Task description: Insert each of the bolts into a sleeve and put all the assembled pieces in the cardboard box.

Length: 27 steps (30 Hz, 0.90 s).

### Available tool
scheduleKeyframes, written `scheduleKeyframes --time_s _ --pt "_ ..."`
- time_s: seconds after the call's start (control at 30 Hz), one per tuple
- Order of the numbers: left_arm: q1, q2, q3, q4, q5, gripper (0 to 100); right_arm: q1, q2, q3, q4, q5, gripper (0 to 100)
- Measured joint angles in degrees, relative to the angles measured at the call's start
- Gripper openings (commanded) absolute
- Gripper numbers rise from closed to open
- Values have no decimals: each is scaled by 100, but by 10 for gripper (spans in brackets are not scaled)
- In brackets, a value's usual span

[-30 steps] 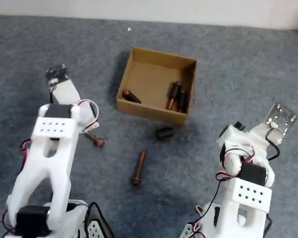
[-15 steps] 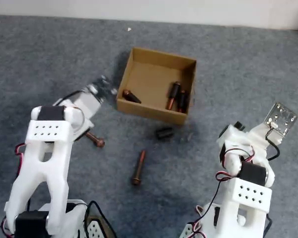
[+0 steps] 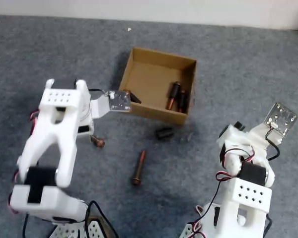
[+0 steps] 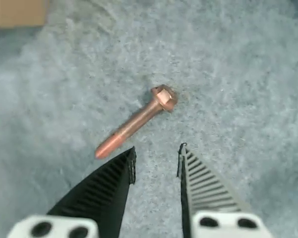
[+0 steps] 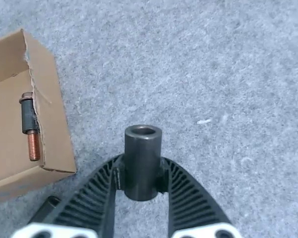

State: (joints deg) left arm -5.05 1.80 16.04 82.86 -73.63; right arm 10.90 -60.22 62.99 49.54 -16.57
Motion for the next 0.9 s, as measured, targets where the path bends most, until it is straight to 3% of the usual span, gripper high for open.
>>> scheduleKeyframes --time_s 0.23,0.67,0.9 --pt "44 1099 -765 264 -70 164 0 0 0 0 26 5" --pt "360 1952 -897 132 -79 121 0 0 0 0 167 5" --pt "431 2251 -1002 -26 -79 28 0 0 0 0 167 5"
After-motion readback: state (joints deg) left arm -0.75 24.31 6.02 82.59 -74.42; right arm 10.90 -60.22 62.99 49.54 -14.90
